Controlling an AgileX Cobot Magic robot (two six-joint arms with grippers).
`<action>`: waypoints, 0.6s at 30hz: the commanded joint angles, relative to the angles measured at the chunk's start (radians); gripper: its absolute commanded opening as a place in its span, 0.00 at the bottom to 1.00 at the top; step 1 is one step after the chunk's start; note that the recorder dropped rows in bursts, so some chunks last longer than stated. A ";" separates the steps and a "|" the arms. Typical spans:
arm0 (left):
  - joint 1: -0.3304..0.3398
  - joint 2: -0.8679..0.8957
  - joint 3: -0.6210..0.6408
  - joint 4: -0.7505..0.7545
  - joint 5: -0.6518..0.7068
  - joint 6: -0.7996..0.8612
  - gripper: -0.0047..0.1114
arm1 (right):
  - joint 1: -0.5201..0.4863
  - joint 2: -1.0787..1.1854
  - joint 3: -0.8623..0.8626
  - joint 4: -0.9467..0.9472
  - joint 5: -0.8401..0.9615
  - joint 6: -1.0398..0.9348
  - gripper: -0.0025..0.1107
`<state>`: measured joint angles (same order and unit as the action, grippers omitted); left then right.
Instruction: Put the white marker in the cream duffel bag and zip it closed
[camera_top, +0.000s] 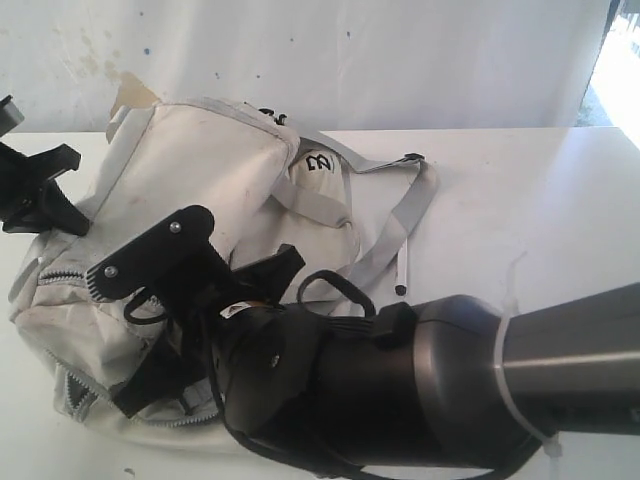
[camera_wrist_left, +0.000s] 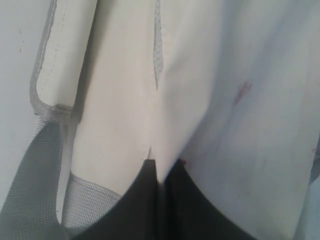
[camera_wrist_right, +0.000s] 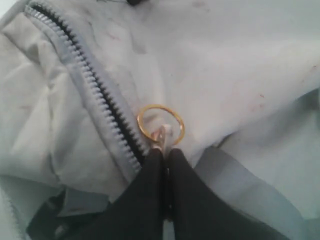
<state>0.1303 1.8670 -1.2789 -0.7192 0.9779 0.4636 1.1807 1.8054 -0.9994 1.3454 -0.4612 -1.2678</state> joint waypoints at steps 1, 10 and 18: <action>0.009 -0.005 -0.001 0.039 -0.073 0.000 0.04 | 0.002 -0.013 0.033 0.027 -0.122 -0.019 0.02; 0.009 -0.012 -0.001 0.023 -0.070 0.094 0.13 | 0.002 -0.013 0.033 0.005 -0.082 -0.019 0.02; 0.009 -0.123 -0.001 0.098 -0.119 0.176 0.65 | 0.002 -0.013 0.026 -0.015 -0.046 -0.017 0.02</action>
<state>0.1303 1.8056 -1.2789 -0.6469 0.9117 0.5808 1.1845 1.8027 -0.9750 1.3337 -0.5265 -1.2784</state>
